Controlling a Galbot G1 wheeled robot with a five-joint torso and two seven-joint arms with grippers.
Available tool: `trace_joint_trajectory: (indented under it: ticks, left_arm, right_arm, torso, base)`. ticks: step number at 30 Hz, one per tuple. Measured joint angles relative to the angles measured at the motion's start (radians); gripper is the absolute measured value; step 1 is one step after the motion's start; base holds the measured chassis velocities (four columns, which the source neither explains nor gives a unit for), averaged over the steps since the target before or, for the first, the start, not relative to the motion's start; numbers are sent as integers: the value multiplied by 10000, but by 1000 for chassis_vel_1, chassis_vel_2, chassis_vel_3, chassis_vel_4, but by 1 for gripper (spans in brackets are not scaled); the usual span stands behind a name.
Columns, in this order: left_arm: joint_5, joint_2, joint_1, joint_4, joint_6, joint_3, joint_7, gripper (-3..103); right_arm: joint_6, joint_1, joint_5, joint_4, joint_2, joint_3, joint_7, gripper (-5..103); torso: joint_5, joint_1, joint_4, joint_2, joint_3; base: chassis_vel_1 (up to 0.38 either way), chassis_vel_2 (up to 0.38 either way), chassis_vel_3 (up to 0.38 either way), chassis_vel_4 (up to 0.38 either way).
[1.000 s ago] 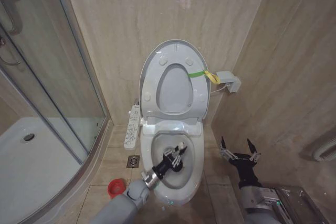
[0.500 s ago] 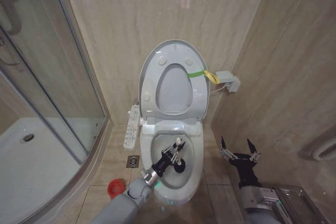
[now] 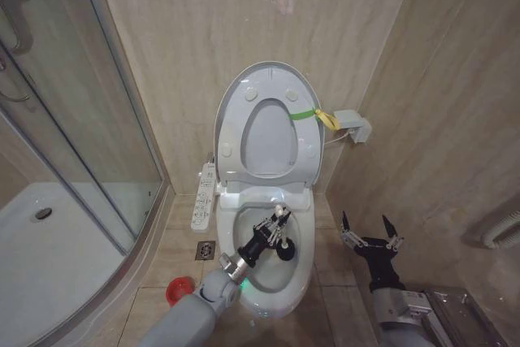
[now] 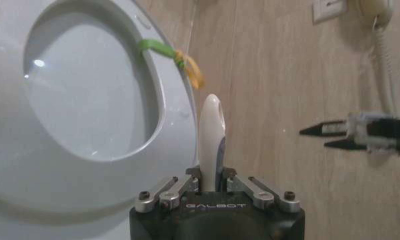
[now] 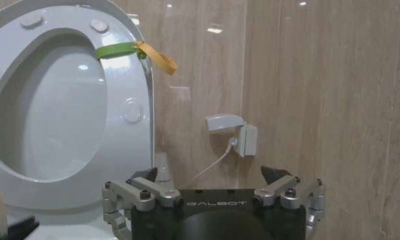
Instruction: Open the toilet lid, clean the toilet bowl with a toilet brush, close the toilet lid, and flush.
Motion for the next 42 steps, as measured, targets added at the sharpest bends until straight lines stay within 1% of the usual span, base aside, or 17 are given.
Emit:
trace_joint_trajectory:
  ticks: [1, 4, 5, 6, 8, 10, 11, 12, 14, 15, 17, 28, 31, 34, 37, 39, 42]
  left_arm:
    - [0, 0, 0, 0, 0, 0, 0, 18]
    - [7, -174, -68, 1057, -337, -162, 217, 18]
    - [7, -174, -68, 1057, -337, -162, 217, 18]
    - [16, -209, -85, 1231, -430, -221, 279, 18]
    - [107, -231, -115, 1597, -585, -405, 346, 18]
    - [156, -202, -79, 1574, -600, -433, 355, 18]
    - [178, -136, -14, 1367, -538, -404, 343, 18]
    - [183, -95, 25, 1142, -477, -338, 339, 18]
    - [184, -71, 52, 904, -417, -292, 328, 18]
    - [185, -25, 91, 508, -331, -204, 284, 18]
    - [200, -32, 128, 230, -259, -107, 226, 18]
    - [522, -23, 135, -107, -260, -2, 2, 18]
    - [558, -47, 148, -91, -273, 7, 1, 18]
    - [1087, -99, 173, 381, -264, -77, -87, 18]
    - [1304, -146, 80, 859, -279, -239, -114, 18]
    - [1327, -158, -37, 1187, -338, -436, -132, 18]
    - [1307, -88, -23, 1034, -314, -458, -144, 18]
  right_arm:
    - [0, 0, 0, 0, 0, 0, 0, 100]
    - [0, 0, 0, 0, 0, 0, 0, 100]
    - [0, 0, 0, 0, 0, 0, 0, 100]
    - [0, -3, 0, -1, -1, 4, 10, 100]
    - [0, -1, 0, 0, 0, 1, 1, 100]
    - [0, 1, 0, 0, 0, 0, 0, 100]
    - [0, 0, 0, 0, 0, 0, 0, 100]
    - [0, 0, 0, 0, 0, 0, 0, 100]
    - [0, 0, 1, 0, 0, -1, 0, 100]
    - [0, 0, 0, 0, 0, 0, 1, 100]
    - [0, 0, 0, 0, 0, 0, 1, 100]
    - [0, 0, 0, 0, 0, 0, 0, 100]
    - [0, 0, 0, 0, 0, 0, 0, 100]
    - [0, 0, 0, 0, 0, 0, 1, 100]
    - [0, 0, 0, 0, 0, 0, 0, 100]
    - [0, 0, 0, 1, 0, 0, 1, 100]
    - [0, 0, 0, 0, 0, 0, 0, 100]
  torso:
    - [0, 0, 0, 0, 0]
    - [-1, 0, 3, 0, 0]
    - [-1, 0, 3, 0, 0]
    - [4, 0, 10, 1, 0]
    - [12, -5, 7, 8, -5]
    - [10, -4, 12, 6, -3]
    - [-7, -2, 2, 2, 1]
    - [-13, 1, 1, 0, 3]
    - [-12, 3, -1, -2, 4]
    - [0, 2, -6, -1, 2]
    - [-3, 3, -6, -2, 3]
    - [1, 1, 1, -1, 0]
    - [0, 1, 1, -1, 1]
    - [0, 0, 2, 0, 0]
    - [0, 0, 3, 0, 0]
    - [3, -1, 2, 1, -1]
    - [-2, 1, 3, 0, 1]
  base:
    - [0, 0, 0, 0]
    - [0, 0, 0, 0]
    - [0, 0, 0, 0]
    - [0, 0, 0, 0]
    - [0, 0, 0, 0]
    - [0, 0, 0, 0]
    - [0, 0, 0, 0]
    - [0, 0, 0, 0]
    - [0, 0, 0, 0]
    - [0, 0, 0, 0]
    - [0, 0, 0, 0]
    - [0, 0, 0, 0]
    - [0, 0, 0, 0]
    - [0, 0, 0, 0]
    - [0, 0, 0, 0]
    - [0, 0, 0, 0]
    - [0, 0, 0, 0]
